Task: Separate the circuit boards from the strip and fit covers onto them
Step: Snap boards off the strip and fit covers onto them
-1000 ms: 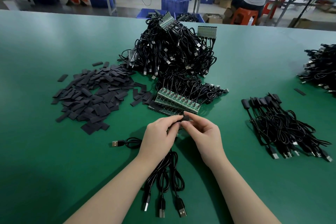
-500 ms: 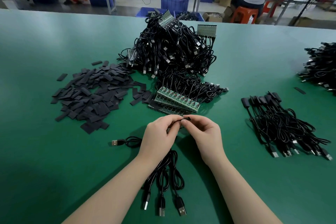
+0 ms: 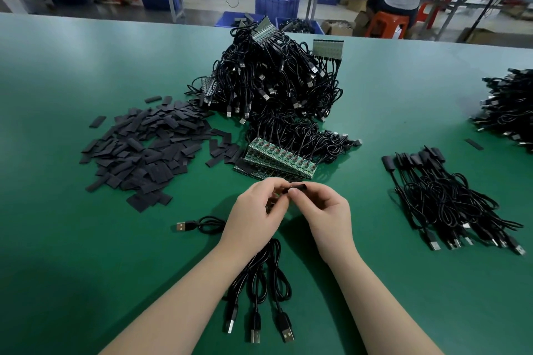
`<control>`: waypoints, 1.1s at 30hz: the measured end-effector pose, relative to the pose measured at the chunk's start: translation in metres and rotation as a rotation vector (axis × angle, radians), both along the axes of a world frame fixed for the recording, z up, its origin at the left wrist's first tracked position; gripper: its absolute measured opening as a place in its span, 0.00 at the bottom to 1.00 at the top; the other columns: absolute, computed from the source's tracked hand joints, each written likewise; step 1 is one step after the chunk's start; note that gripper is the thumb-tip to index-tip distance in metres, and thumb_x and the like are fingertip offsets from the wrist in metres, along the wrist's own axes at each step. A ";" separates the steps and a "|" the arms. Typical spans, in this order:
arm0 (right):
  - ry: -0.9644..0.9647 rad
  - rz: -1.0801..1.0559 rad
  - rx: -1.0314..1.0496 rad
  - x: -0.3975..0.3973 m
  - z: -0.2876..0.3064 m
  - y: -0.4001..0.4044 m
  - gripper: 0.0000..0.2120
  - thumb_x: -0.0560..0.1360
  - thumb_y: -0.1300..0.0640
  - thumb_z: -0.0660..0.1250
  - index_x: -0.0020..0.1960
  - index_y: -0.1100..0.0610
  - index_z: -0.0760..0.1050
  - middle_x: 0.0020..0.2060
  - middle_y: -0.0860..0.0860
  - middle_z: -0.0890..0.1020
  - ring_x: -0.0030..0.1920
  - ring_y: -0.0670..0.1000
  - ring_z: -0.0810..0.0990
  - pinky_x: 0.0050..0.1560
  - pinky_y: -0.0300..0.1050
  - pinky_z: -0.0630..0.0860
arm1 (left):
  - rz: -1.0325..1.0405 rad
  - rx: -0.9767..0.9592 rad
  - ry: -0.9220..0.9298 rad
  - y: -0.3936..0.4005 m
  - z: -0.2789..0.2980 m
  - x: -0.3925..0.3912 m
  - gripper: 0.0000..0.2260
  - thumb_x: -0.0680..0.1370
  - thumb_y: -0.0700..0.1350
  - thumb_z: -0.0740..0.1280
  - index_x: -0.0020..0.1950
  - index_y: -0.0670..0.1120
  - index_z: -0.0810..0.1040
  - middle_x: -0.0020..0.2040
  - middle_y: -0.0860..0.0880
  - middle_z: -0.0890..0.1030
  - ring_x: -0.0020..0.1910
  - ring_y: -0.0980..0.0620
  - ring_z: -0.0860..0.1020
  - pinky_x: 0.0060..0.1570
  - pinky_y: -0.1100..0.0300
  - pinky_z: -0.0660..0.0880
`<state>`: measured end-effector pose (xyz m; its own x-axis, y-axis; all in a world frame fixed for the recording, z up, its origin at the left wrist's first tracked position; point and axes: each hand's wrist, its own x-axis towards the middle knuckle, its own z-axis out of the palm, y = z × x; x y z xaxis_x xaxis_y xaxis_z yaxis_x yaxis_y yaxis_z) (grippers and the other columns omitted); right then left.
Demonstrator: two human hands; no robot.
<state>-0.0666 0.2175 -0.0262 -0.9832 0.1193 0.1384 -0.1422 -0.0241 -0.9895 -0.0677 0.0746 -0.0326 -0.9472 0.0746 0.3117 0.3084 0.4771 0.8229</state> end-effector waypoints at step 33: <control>-0.069 -0.001 -0.231 0.000 0.001 0.000 0.06 0.72 0.57 0.75 0.37 0.50 0.82 0.34 0.52 0.85 0.38 0.50 0.85 0.40 0.41 0.80 | 0.032 -0.094 0.068 -0.003 0.006 0.004 0.07 0.75 0.40 0.69 0.50 0.51 0.81 0.48 0.60 0.77 0.48 0.61 0.76 0.47 0.69 0.73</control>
